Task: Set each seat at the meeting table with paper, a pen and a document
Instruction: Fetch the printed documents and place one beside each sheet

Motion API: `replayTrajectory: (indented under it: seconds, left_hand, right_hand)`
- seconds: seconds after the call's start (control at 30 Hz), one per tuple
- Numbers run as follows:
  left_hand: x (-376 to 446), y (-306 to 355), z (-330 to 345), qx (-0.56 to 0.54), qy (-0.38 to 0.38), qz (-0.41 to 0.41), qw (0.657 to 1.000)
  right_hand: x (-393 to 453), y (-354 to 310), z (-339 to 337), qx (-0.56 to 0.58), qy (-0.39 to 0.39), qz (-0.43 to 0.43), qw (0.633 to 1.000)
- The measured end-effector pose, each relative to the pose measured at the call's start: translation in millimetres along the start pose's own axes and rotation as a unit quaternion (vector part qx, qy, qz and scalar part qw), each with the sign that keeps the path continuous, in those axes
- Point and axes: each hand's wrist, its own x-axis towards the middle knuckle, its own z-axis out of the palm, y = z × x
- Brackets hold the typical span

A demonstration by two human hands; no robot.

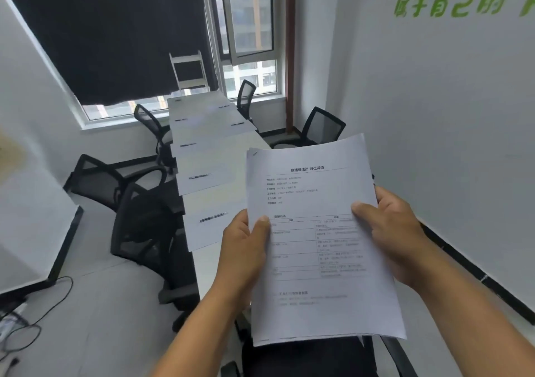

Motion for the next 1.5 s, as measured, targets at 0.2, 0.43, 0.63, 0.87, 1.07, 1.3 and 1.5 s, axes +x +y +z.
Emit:
replayTrajectory:
  seconds: [0.2,0.43,0.63,0.87,1.07,1.3,1.5]
  left_hand:
    - [17,-24,-27,-0.011,0.041,-0.024,0.999]
    - [33,-43,-43,-0.017,0.072,-0.026,0.997]
    - [44,-56,-44,-0.085,0.068,-0.065,0.992]
    - [51,-100,-27,-0.091,0.05,-0.109,0.989]
    - [73,-146,-10,-0.126,0.091,-0.137,0.978]
    - [90,-182,-1,-0.151,0.122,-0.172,0.966]
    - [96,-208,-3,-0.157,0.138,-0.199,0.957]
  right_hand:
    - [21,22,33,-0.012,-0.031,0.022,0.999]
    - [43,36,51,-0.036,-0.049,0.016,0.998]
    - [70,57,51,-0.046,-0.06,0.001,0.997]
    - [111,103,38,-0.03,-0.072,0.016,0.997]
    - [150,142,20,-0.041,-0.107,0.058,0.992]
    - [180,174,11,-0.055,-0.131,0.096,0.985]
    - [194,205,11,-0.08,-0.14,0.129,0.978]
